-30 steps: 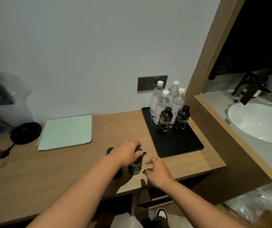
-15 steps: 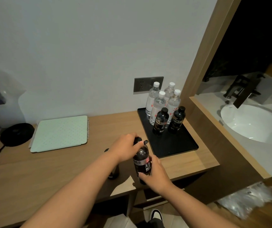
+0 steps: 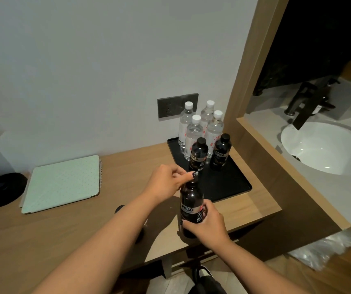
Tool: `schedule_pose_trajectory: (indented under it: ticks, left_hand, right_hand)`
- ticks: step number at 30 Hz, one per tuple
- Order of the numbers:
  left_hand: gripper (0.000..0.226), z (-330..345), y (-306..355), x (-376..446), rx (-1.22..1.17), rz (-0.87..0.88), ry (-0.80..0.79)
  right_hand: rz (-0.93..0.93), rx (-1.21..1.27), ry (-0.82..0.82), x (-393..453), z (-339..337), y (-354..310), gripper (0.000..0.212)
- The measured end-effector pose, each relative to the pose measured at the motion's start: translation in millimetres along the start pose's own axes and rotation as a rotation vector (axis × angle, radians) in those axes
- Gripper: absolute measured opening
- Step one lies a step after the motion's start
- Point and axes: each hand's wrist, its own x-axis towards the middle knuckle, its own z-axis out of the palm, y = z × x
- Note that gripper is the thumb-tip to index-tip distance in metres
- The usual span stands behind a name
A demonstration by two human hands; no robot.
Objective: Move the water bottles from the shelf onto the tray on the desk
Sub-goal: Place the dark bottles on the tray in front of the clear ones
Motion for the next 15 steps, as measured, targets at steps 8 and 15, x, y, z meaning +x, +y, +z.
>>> schedule_pose_trajectory:
  ticks: [8, 15]
  left_hand:
    - [0.020, 29, 14, 59, -0.069, 0.019, 0.030]
    - [0.020, 52, 21, 99, -0.035, -0.011, 0.096]
  right_hand:
    - [-0.014, 0.037, 0.031, 63, -42, -1, 0.057]
    - [-0.037, -0.018, -0.068, 124, -68, 15, 0.056]
